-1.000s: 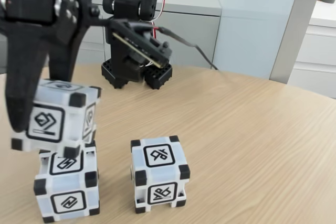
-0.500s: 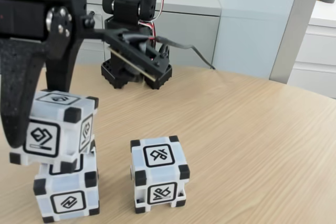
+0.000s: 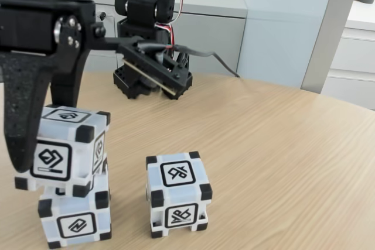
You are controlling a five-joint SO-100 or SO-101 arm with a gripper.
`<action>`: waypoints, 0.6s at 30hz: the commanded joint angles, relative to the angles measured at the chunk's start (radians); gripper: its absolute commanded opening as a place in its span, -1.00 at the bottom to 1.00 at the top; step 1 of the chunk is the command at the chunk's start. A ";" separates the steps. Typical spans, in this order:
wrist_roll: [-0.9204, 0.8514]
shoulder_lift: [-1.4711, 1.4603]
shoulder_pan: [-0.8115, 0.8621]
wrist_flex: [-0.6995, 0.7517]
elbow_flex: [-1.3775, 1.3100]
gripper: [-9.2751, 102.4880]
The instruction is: Stack cubes from left to right.
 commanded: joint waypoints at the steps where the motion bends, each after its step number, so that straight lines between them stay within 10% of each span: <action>1: -0.021 0.020 -0.008 0.002 -0.037 -0.53; 18: -0.074 0.021 0.003 0.003 -0.037 -0.36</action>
